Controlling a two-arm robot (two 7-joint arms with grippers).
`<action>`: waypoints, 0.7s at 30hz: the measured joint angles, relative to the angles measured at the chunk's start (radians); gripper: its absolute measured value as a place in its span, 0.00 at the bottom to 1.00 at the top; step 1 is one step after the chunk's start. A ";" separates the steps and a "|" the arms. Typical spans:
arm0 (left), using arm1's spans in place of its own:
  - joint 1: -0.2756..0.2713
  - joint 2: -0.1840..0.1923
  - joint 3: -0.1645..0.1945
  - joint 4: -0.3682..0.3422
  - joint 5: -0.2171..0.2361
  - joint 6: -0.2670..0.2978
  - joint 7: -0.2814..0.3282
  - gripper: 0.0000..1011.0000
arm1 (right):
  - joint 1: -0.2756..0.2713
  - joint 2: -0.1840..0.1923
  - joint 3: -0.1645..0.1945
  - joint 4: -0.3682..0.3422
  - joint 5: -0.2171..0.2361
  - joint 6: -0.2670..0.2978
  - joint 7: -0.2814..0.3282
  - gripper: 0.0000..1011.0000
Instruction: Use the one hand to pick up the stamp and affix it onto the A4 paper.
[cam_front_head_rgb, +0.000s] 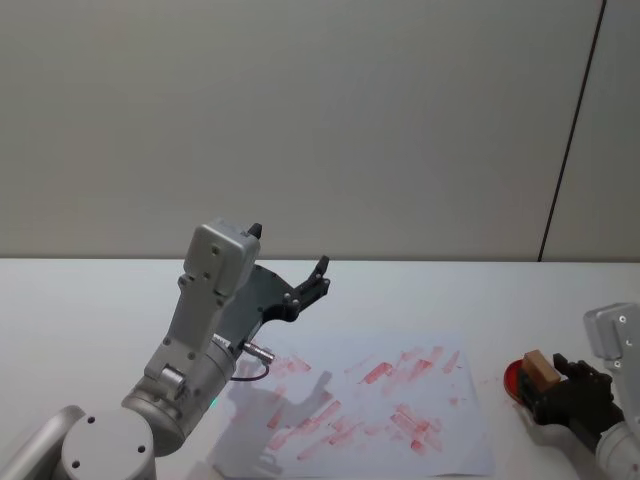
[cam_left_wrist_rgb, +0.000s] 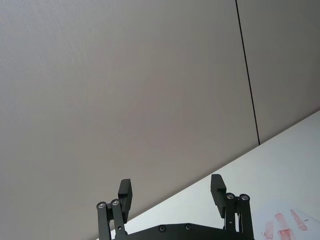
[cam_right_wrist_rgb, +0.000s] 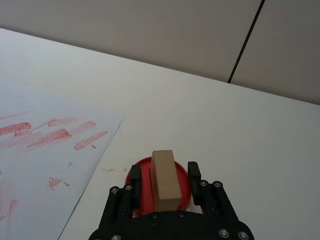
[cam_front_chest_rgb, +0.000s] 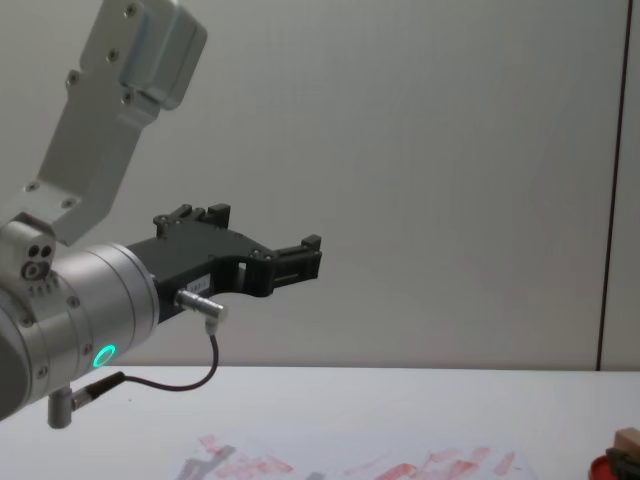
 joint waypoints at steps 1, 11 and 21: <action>0.000 0.000 0.000 0.000 0.000 0.000 0.000 0.99 | 0.001 -0.001 0.000 0.002 -0.001 0.000 0.001 0.53; 0.000 0.000 0.000 0.000 0.000 0.000 0.000 0.99 | 0.005 -0.003 -0.001 0.007 -0.004 -0.002 0.003 0.23; 0.000 0.000 0.000 0.000 0.000 0.000 0.000 0.99 | 0.012 -0.011 -0.001 0.005 -0.003 -0.046 0.012 0.22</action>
